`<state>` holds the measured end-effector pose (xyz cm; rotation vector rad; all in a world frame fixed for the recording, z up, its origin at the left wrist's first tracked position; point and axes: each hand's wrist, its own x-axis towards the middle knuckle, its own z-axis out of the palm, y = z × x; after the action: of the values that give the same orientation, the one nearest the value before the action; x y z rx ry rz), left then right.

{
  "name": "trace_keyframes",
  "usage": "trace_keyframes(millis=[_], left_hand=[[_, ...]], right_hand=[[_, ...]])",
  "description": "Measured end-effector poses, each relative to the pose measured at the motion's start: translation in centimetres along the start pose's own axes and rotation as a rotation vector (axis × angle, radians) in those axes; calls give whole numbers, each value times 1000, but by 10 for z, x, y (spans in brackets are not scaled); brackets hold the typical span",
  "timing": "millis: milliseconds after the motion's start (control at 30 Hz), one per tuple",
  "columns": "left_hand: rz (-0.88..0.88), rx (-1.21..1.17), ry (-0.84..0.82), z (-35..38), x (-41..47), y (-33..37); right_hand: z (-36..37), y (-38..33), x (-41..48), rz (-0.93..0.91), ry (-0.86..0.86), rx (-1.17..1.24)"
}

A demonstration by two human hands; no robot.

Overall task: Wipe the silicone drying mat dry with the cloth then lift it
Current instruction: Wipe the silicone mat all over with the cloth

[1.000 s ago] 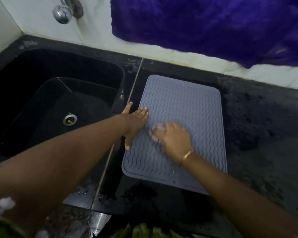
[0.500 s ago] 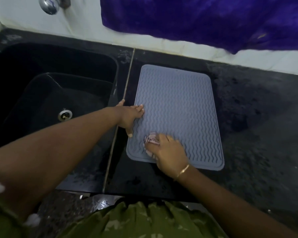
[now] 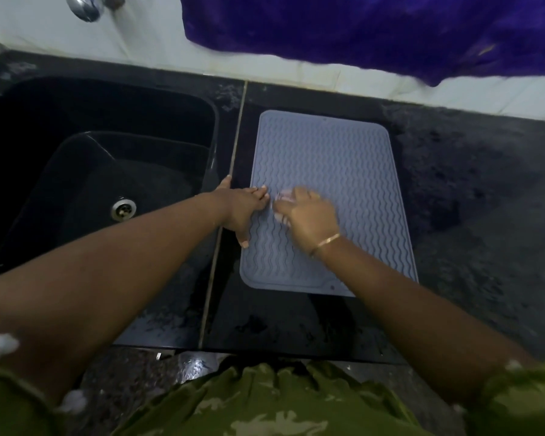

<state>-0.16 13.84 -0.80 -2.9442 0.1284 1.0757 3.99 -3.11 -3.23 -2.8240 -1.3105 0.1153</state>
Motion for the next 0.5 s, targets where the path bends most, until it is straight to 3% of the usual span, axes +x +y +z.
trace_keyframes(millis=[167, 267, 500], left_hand=[[0, -22, -12, 0, 0, 0], [-13, -6, -36, -1, 0, 3], [-72, 100, -66, -3, 4, 13]], right_hand=[[-2, -19, -82, -200, 15, 96], [-5, -1, -74, -270, 10, 24], [-12, 38, 31, 56, 47, -8]])
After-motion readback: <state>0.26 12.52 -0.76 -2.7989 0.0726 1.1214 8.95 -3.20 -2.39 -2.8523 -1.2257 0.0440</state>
